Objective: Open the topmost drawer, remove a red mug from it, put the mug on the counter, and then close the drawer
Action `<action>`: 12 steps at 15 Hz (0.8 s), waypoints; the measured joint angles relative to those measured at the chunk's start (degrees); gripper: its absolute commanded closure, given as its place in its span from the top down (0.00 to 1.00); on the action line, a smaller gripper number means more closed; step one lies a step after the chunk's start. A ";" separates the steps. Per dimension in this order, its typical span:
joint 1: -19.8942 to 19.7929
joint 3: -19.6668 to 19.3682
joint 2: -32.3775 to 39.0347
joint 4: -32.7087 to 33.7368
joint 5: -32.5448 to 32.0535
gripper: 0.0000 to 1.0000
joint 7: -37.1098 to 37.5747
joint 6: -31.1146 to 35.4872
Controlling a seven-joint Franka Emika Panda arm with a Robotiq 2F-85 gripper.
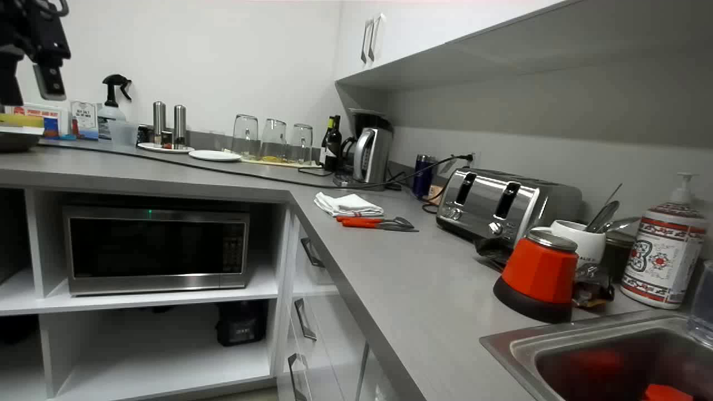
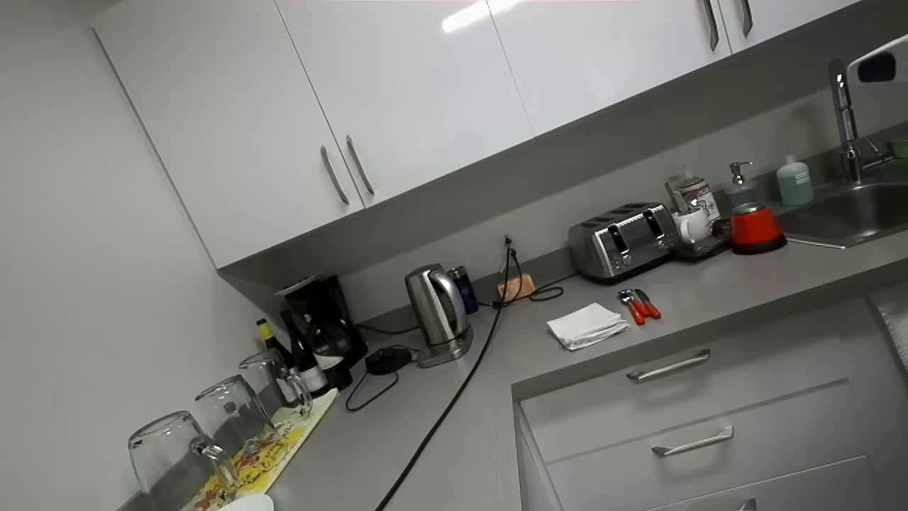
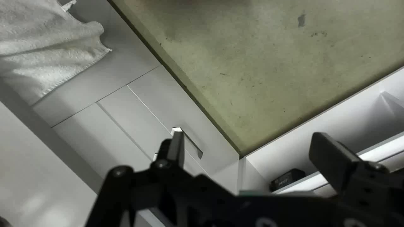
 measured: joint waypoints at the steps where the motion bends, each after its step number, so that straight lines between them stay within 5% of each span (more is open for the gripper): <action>1: 0.00 0.00 0.00 0.00 0.00 1.00 0.00 0.00; 6: -0.41 -0.33 1.08 -0.22 -3.57 1.00 2.06 1.71; 12: -8.09 2.84 5.07 -0.54 -24.20 1.00 16.63 12.36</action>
